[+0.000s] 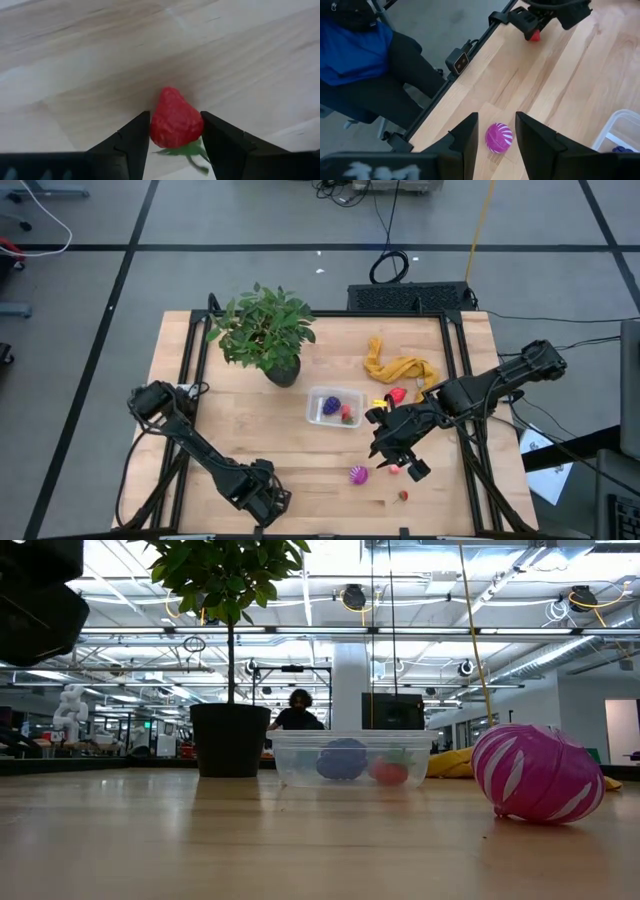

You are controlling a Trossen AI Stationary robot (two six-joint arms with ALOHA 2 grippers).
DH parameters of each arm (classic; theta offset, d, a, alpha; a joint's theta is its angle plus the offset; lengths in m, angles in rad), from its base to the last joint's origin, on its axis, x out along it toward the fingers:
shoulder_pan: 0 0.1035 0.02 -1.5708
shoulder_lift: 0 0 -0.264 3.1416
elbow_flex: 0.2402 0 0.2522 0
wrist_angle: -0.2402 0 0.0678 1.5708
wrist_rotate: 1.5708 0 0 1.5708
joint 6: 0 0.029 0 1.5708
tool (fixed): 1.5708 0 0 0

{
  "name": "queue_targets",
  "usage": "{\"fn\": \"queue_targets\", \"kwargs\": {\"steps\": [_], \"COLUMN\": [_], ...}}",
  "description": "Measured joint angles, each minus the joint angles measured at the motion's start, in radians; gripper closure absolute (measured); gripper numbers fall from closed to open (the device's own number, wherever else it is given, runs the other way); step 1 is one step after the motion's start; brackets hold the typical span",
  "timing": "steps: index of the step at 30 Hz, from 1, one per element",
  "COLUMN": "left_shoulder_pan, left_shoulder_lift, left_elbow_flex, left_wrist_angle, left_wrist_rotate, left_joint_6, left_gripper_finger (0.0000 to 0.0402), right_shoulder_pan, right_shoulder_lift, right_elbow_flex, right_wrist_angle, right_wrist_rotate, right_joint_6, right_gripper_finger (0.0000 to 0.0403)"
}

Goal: Pick and placing Produce into tupperware
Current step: Put the left strawberry into the bin

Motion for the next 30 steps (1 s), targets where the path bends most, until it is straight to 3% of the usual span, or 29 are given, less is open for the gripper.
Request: {"fn": "queue_targets", "kwargs": {"steps": [30], "left_shoulder_pan": [-0.001], "left_shoulder_lift": [0.013], "left_elbow_flex": [0.014], "left_wrist_angle": [-0.007], "left_wrist_rotate": [-0.067], "left_joint_6": [0.065], "left_gripper_finger": [0.0225], "right_shoulder_pan": [0.000], "right_shoulder_lift": [0.000], "right_elbow_flex": [0.000], "right_wrist_angle": [0.025], "right_wrist_rotate": [0.000], "right_joint_6": [0.000], "right_gripper_finger": [0.0284]}}
